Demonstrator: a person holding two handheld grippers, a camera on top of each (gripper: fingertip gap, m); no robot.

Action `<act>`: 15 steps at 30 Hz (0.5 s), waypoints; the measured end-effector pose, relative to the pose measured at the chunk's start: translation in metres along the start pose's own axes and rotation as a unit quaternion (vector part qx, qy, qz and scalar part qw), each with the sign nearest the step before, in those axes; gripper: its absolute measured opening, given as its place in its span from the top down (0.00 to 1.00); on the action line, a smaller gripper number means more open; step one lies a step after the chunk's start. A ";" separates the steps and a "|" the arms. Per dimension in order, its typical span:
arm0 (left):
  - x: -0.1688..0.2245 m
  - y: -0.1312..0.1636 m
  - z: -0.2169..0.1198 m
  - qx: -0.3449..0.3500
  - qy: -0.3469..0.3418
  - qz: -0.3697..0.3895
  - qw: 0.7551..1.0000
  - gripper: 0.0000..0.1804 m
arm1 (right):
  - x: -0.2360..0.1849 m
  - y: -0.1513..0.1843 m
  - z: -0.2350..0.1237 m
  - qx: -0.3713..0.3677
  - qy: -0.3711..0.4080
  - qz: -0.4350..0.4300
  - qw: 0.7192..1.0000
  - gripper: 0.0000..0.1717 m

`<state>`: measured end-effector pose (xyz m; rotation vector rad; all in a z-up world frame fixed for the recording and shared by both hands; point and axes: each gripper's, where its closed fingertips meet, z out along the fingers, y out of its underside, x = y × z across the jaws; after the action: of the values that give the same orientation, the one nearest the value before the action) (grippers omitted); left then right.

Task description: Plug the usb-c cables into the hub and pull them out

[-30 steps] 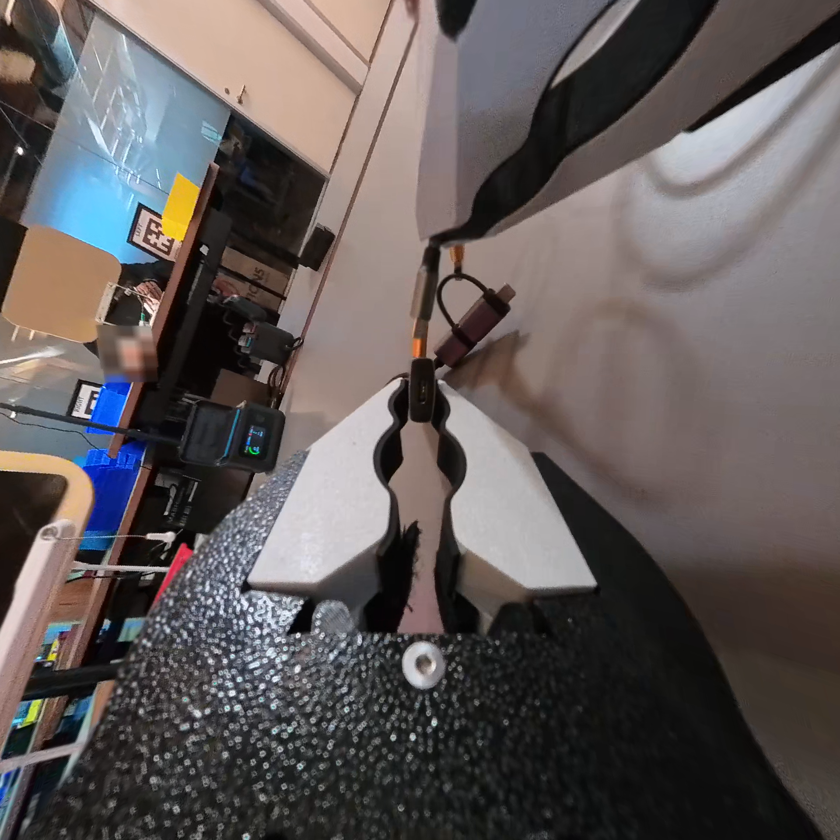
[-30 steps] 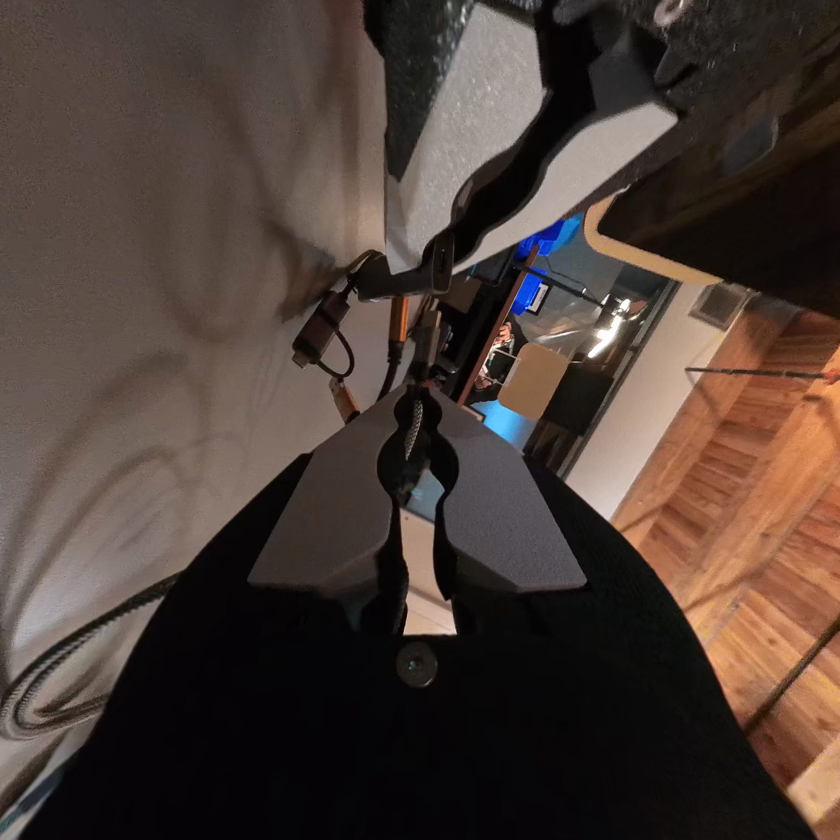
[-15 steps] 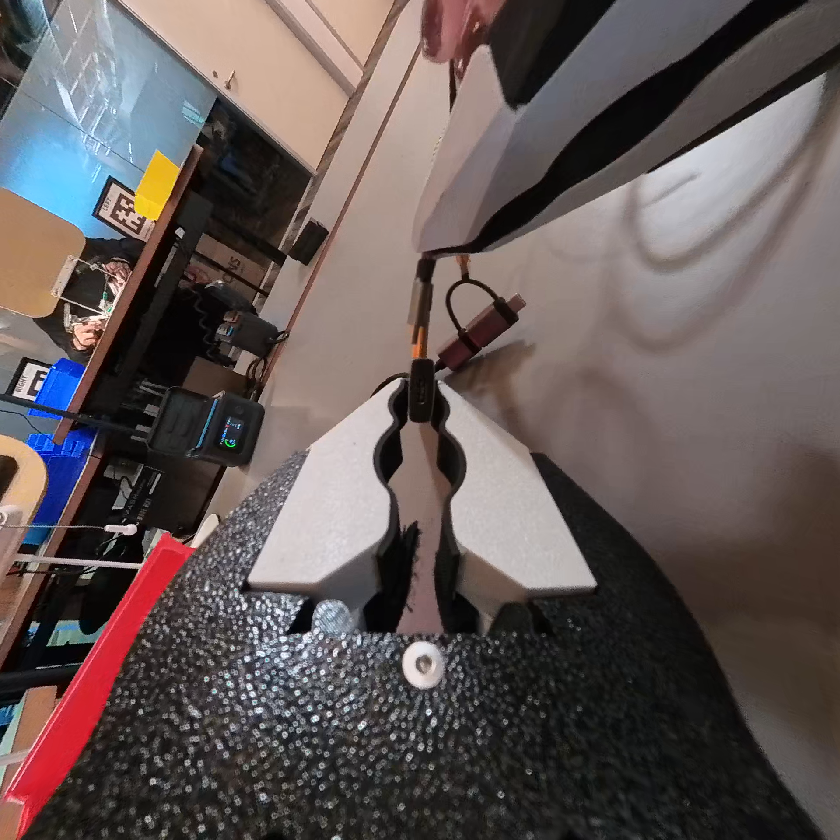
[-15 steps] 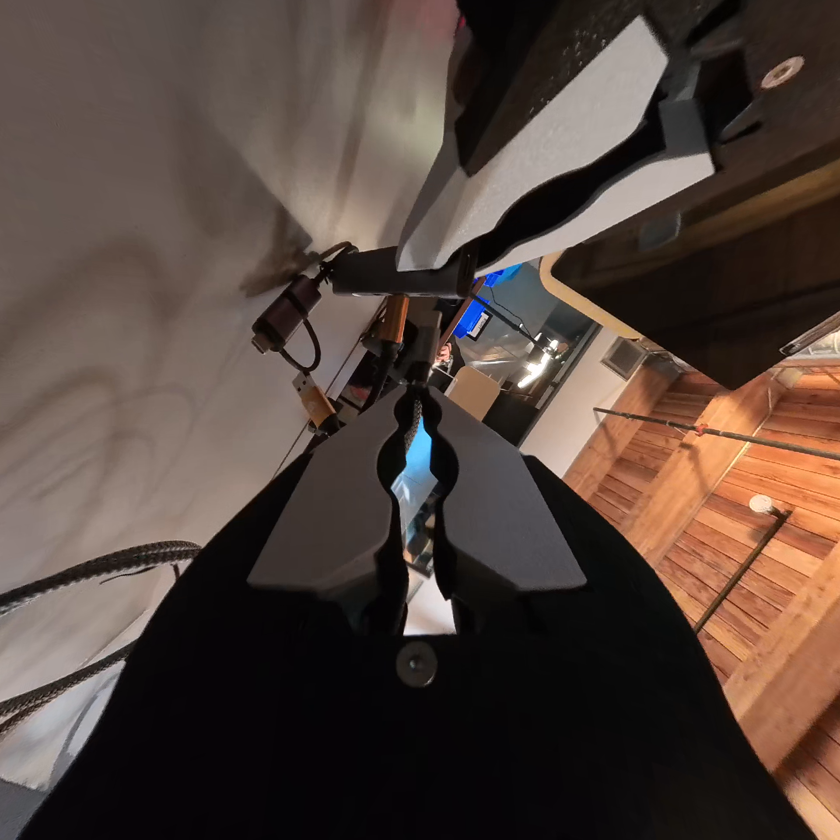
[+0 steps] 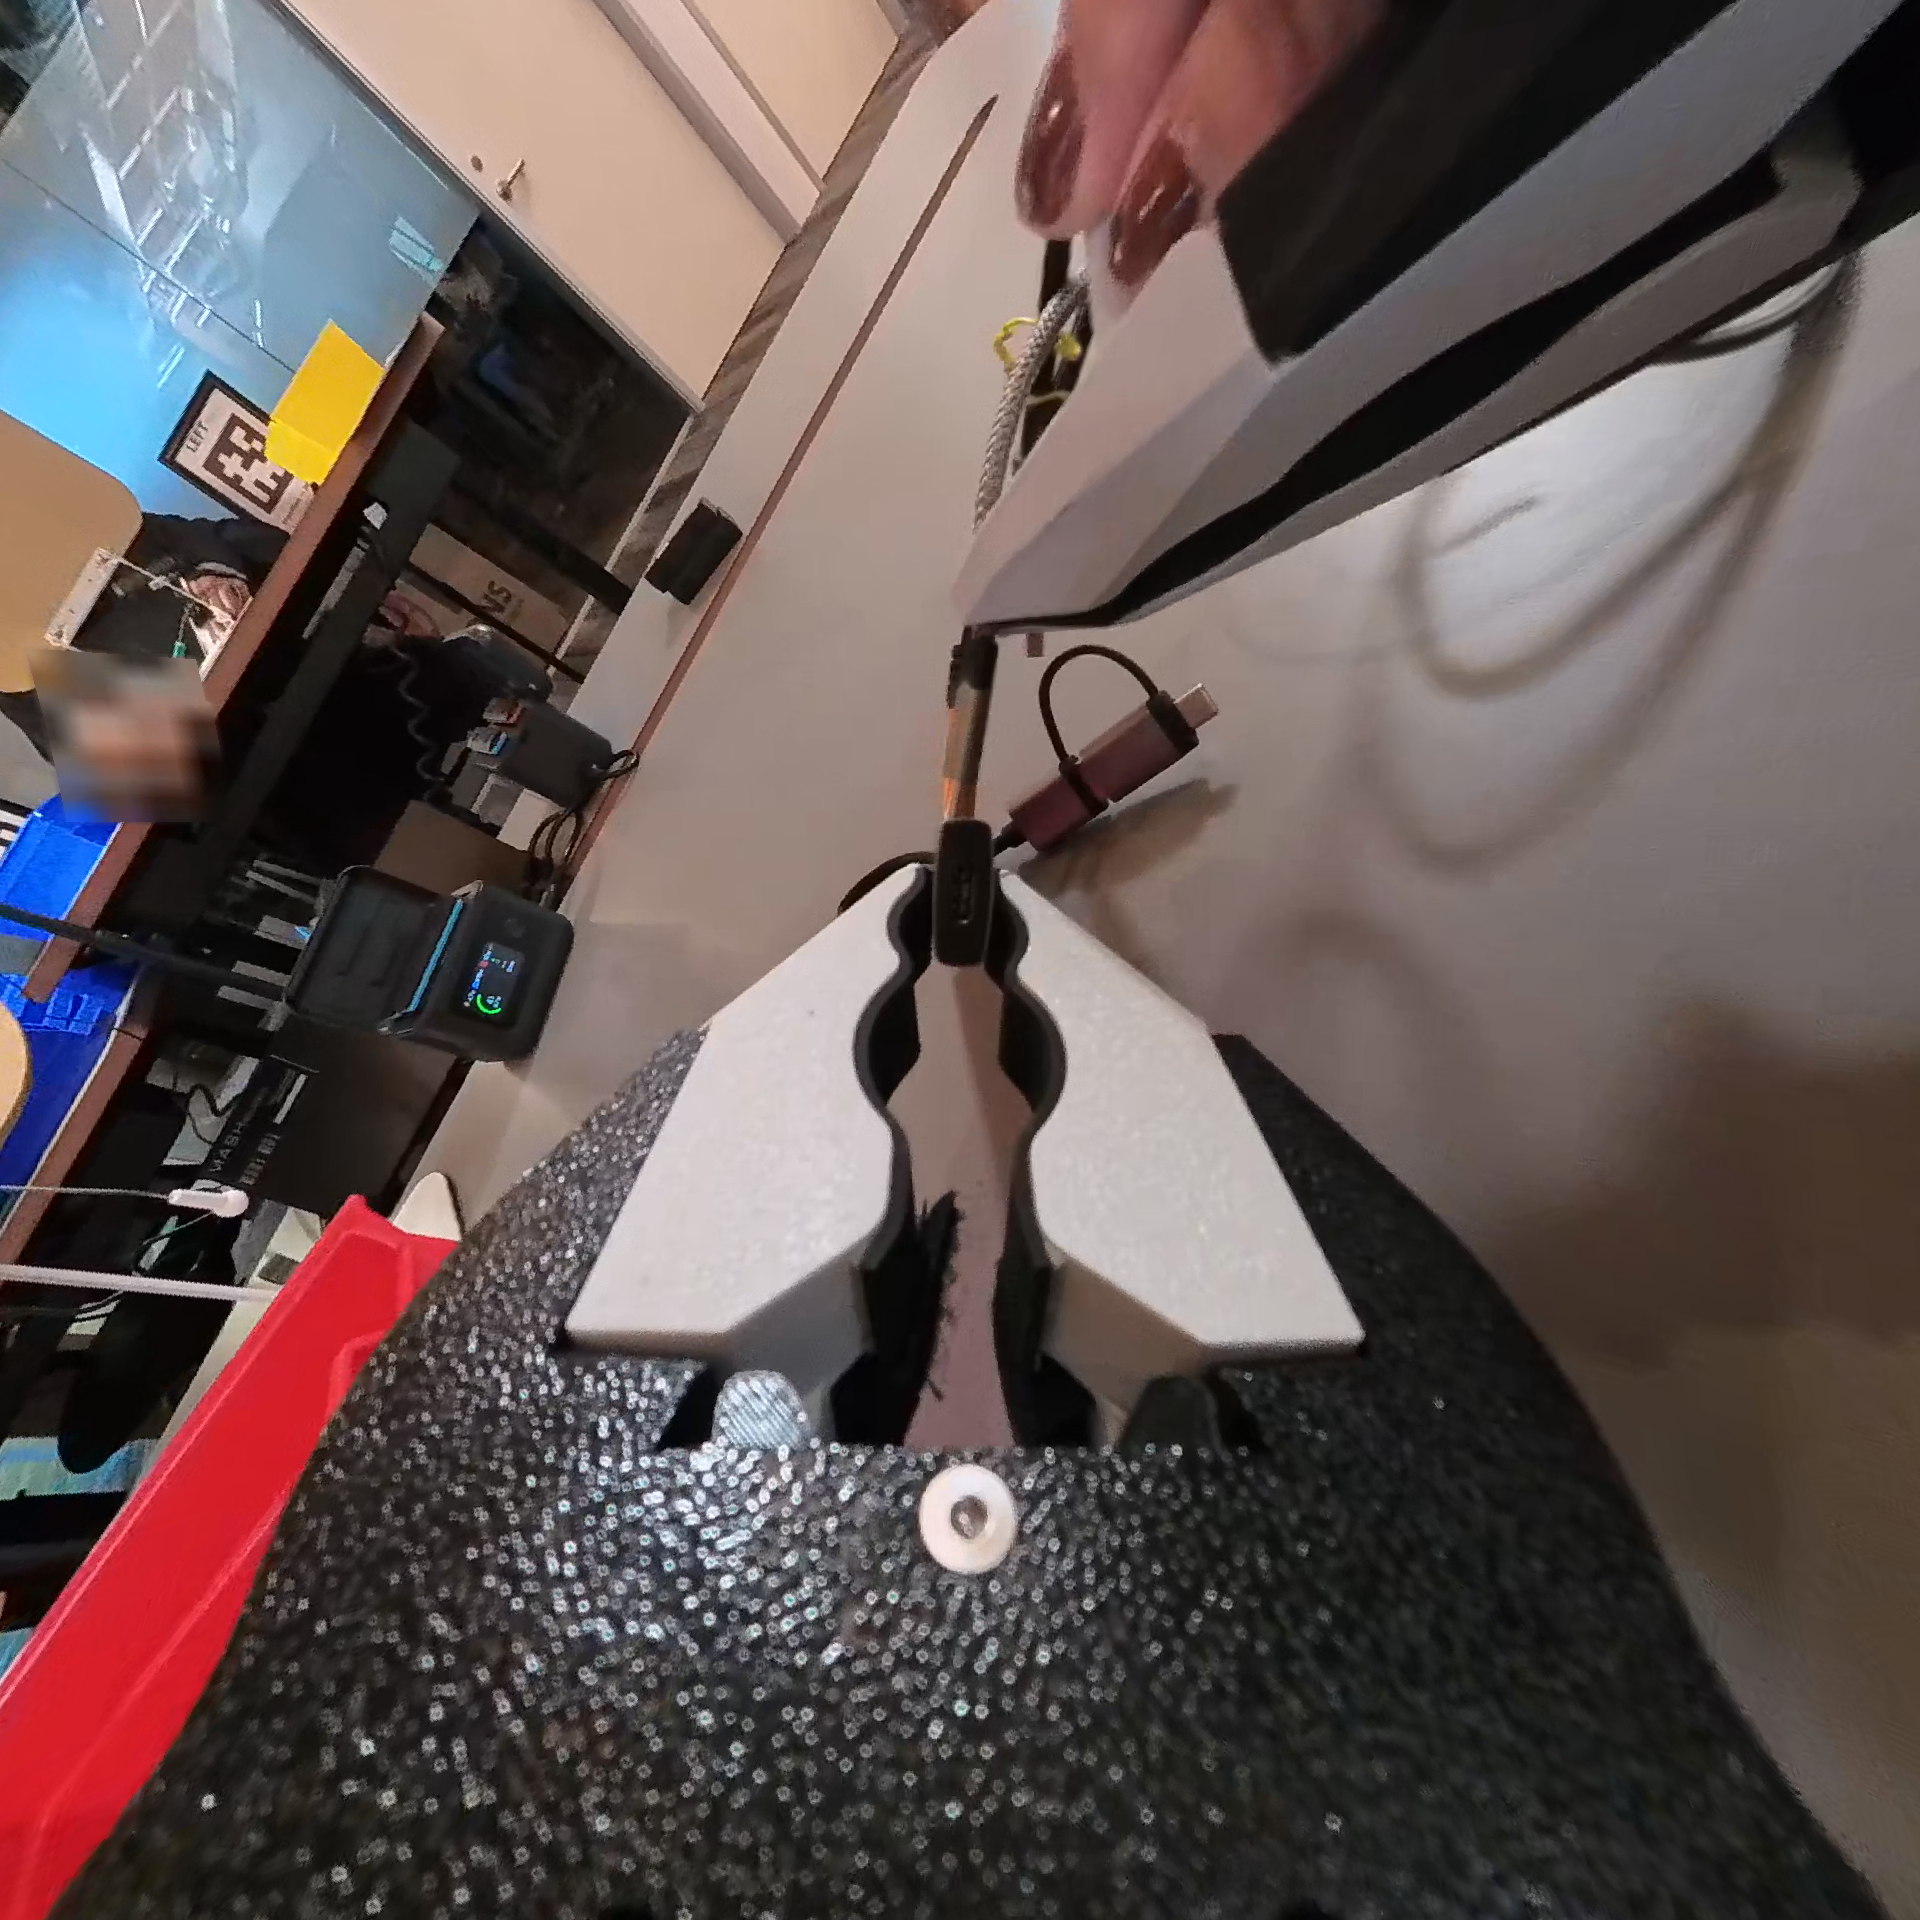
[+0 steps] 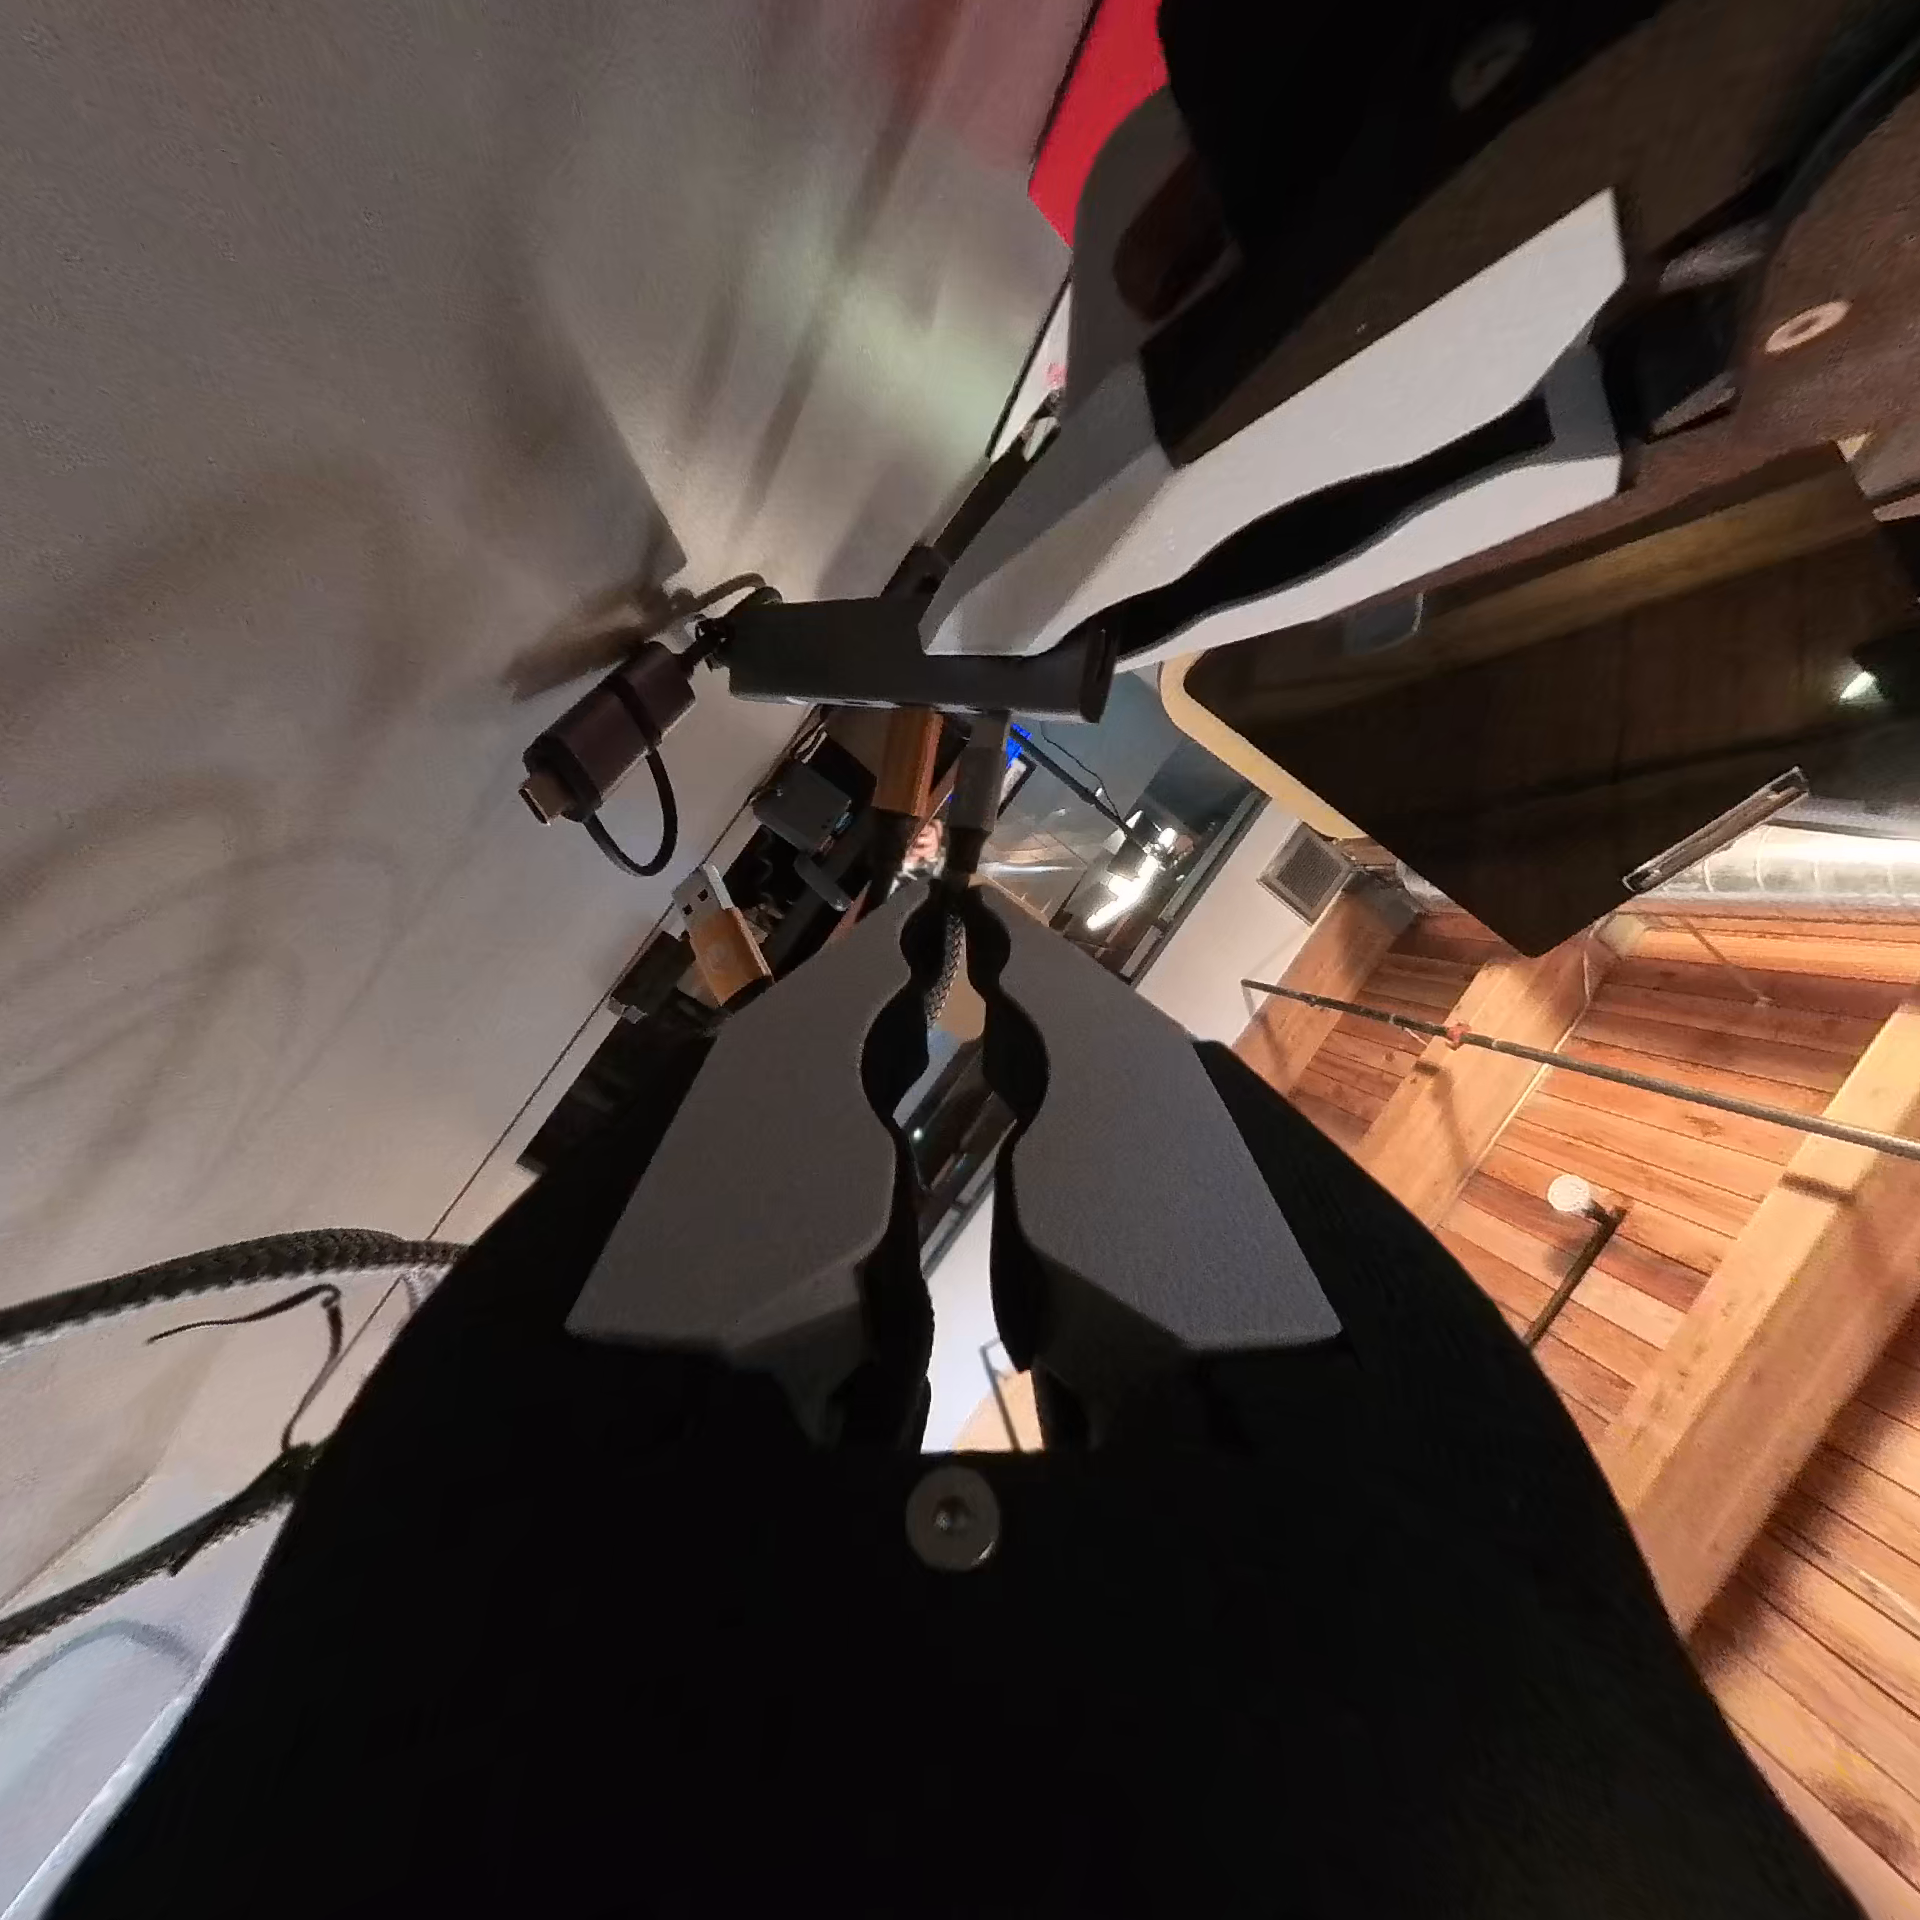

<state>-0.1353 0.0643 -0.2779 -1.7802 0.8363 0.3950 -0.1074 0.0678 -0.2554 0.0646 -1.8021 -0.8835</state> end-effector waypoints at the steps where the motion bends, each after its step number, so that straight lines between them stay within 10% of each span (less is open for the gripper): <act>1: 0.000 0.000 0.000 0.000 0.001 0.002 1.000 0.96 | -0.001 0.000 0.001 0.001 -0.002 -0.001 1.000 1.00; 15: 0.007 -0.007 -0.004 0.012 0.020 -0.009 1.000 0.96 | 0.005 -0.005 0.002 0.032 0.010 -0.007 0.999 1.00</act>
<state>-0.1263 0.0591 -0.2755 -1.7780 0.8486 0.3369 -0.1136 0.0630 -0.2545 0.1275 -1.8136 -0.8320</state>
